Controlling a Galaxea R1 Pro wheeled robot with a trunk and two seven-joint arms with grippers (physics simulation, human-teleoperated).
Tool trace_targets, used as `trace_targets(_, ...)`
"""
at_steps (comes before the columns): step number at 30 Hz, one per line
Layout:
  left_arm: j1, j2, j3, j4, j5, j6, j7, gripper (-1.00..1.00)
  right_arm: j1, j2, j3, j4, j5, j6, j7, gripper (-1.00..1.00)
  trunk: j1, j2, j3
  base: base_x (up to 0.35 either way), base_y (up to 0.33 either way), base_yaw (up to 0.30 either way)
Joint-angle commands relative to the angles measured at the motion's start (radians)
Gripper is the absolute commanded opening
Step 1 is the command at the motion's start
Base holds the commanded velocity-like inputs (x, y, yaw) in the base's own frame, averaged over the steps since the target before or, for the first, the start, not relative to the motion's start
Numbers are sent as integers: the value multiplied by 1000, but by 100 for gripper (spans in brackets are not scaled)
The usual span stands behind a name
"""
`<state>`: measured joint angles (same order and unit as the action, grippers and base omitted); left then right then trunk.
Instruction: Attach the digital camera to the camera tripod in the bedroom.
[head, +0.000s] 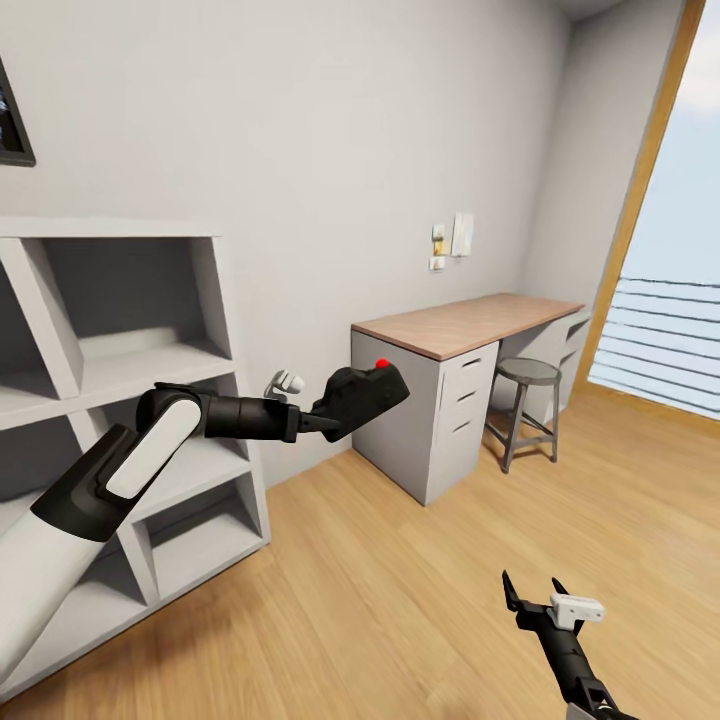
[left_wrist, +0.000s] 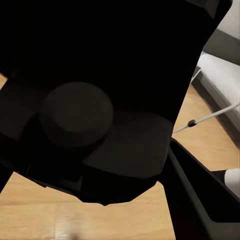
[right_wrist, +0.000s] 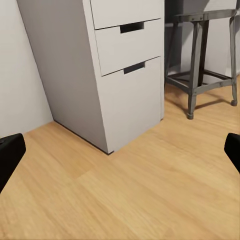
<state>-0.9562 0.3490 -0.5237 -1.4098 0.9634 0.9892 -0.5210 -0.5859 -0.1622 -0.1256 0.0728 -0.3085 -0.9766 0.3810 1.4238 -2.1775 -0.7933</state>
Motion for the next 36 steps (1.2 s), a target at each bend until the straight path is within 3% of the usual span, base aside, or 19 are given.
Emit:
trace_targets(1,-1,0,-1,0,-2,2,-7,-100,-2,0,-8,4,-3,-4,10,100,-4,7,0,0,0,0)
trace_targets(23,-1,0,-1,0,-2,2,-7,-100,-2,0,-8,4,-3,-4,10,100,-88,161,34,0,0,0)
trace_targets(36,-1,0,-1,0,-2,2,-7,-100,-2,0,-8,4,-3,-4,10,100,-138,252,71,0,0,0)
